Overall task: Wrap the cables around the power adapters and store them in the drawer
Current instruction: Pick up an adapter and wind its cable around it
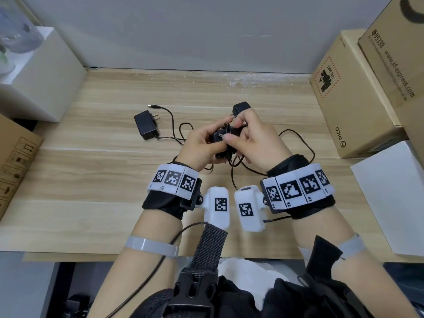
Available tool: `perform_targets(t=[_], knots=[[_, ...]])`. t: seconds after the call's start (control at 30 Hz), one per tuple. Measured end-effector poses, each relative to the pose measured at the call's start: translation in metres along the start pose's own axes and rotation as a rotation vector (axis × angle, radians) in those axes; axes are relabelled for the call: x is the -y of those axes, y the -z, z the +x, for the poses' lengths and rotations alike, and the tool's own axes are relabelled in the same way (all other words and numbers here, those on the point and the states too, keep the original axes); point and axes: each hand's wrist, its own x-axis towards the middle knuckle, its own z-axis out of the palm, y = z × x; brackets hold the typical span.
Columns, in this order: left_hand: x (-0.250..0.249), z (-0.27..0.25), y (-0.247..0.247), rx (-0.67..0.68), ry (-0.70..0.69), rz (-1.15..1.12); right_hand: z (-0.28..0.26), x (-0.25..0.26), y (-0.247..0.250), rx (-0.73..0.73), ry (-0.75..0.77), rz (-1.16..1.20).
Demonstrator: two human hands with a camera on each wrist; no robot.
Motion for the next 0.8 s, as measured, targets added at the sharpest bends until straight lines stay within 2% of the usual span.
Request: perform_targets(t=[0.3, 0.47, 0.53, 0.63, 0.73, 0.8], knots=[[0.0, 0.001, 0.006, 0.058, 0.031, 0.142, 0.007, 0.012, -0.004, 0.223, 0.071, -0.351], [0.006, 0.003, 0.005, -0.001, 0.12, 0.065, 0.012, 0.015, -0.01, 0.205, 0.111, -0.669], [0.007, 0.003, 0.008, -0.026, 0.159, -0.004, 0.013, 0.013, -0.008, 0.171, 0.141, -0.726], [0.008, 0.002, 0.012, -0.013, 0.202, -0.023, 0.014, 0.012, 0.002, 0.079, 0.167, -0.646], [0.009, 0.001, 0.014, 0.02, 0.221, -0.052, 0.02, 0.007, 0.004, 0.0, 0.172, -0.419], [0.007, 0.0, 0.013, 0.043, 0.212, -0.063, 0.022, 0.004, 0.002, -0.015, 0.115, -0.266]])
